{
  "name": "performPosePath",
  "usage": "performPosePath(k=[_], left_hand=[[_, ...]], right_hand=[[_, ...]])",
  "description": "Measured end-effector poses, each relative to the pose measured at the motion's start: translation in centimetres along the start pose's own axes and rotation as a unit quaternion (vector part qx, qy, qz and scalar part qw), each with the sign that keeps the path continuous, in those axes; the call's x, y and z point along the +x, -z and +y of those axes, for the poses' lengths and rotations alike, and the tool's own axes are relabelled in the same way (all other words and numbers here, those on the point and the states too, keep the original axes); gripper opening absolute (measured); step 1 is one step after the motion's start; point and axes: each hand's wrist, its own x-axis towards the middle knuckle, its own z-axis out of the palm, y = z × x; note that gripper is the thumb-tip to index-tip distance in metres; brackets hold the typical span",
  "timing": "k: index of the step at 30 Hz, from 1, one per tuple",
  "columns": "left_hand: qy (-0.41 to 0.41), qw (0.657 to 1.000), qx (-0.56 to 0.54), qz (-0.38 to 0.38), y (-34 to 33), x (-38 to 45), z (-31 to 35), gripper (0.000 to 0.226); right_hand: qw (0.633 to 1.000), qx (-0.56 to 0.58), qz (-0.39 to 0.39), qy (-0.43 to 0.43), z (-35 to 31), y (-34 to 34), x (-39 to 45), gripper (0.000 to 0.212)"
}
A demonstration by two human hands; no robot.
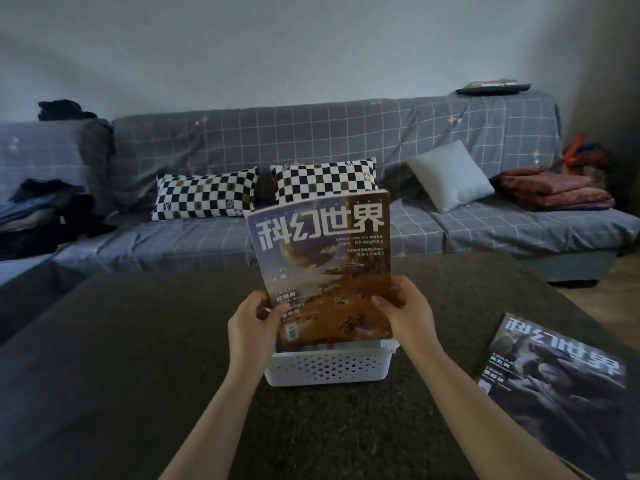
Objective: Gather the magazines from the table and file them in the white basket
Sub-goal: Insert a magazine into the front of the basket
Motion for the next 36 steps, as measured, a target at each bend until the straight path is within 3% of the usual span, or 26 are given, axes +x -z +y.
performPosePath(k=[5, 10, 16, 22, 26, 36], left_hand=[[0.002, 1.0, 0.027, -0.001, -0.7, -0.1, -1.4, 0.022], [0.032, 0.999, 0.012, -0.022, -1.1, -0.1, -3.2, 0.013], [0.02, 0.999, 0.027, 0.028, -1.3, -0.1, -4.4, 0.007], [0.015, 0.997, 0.008, 0.081, -1.5, -0.5, -4.2, 0.018], [-0.013, 0.996, 0.025, 0.084, -1.7, -0.8, -4.5, 0.025], [0.003, 0.997, 0.027, 0.076, -1.8, -1.2, -4.1, 0.028]], right_hand=[[0.993, -0.119, -0.016, -0.012, 2.1, -0.4, -0.5, 0.015], [0.983, -0.185, -0.002, -0.003, 3.0, -0.4, -1.4, 0.021], [0.979, -0.2, 0.031, 0.015, 3.2, -0.9, -1.4, 0.023], [0.984, -0.165, 0.066, 0.017, 3.4, -1.3, -1.3, 0.034], [0.979, -0.193, 0.048, 0.052, 3.4, -2.2, -1.7, 0.037], [0.967, -0.243, 0.047, 0.059, 3.1, -2.6, -1.9, 0.036]])
